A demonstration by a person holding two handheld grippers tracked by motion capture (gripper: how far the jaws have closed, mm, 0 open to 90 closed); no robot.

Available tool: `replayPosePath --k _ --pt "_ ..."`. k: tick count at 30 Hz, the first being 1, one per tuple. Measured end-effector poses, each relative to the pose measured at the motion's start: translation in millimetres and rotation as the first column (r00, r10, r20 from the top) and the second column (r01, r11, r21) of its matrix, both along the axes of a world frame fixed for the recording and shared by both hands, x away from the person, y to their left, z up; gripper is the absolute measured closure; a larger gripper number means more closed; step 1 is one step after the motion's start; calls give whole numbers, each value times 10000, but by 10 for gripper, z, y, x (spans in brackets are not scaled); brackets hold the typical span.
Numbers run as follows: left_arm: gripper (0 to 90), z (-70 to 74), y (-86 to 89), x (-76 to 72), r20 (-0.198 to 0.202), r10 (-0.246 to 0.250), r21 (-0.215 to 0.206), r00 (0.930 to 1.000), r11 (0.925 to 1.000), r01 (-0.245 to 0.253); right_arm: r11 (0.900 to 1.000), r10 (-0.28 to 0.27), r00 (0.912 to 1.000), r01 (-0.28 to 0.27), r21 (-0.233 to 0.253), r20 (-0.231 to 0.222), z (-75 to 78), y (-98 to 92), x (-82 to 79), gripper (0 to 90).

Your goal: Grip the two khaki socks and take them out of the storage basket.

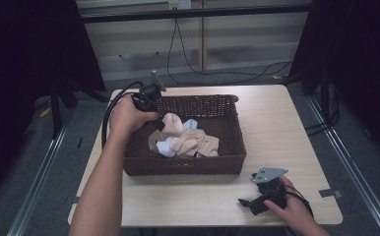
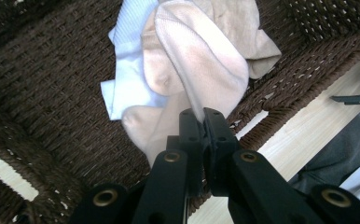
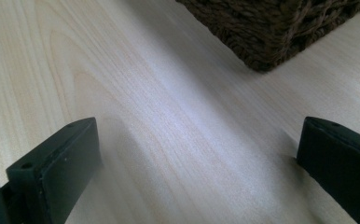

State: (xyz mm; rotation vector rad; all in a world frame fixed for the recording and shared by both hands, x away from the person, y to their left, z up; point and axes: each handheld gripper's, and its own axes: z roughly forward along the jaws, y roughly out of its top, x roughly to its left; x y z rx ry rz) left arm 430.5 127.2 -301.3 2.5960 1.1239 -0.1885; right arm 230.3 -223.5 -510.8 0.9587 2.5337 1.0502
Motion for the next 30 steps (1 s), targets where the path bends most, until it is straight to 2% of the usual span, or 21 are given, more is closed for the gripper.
replayPosePath --k 9,18,24,30 --pt "874 185 -53 -70 68 -429 -72 9991 9991 429 10000 -1 10000 1 -1 -6 0 0 0 0" --pt "874 337 -37 -130 211 -401 -122 9990 9991 404 10000 -6 10000 6 -1 -10 1 0 -1 0" --pt "874 465 -16 -194 187 -586 -87 9981 9982 588 10000 -6 10000 6 2 -13 1 0 -1 0" --pt "874 525 -39 -262 259 -774 -102 9967 9969 777 10000 -4 10000 4 -1 -12 1 0 -1 0"
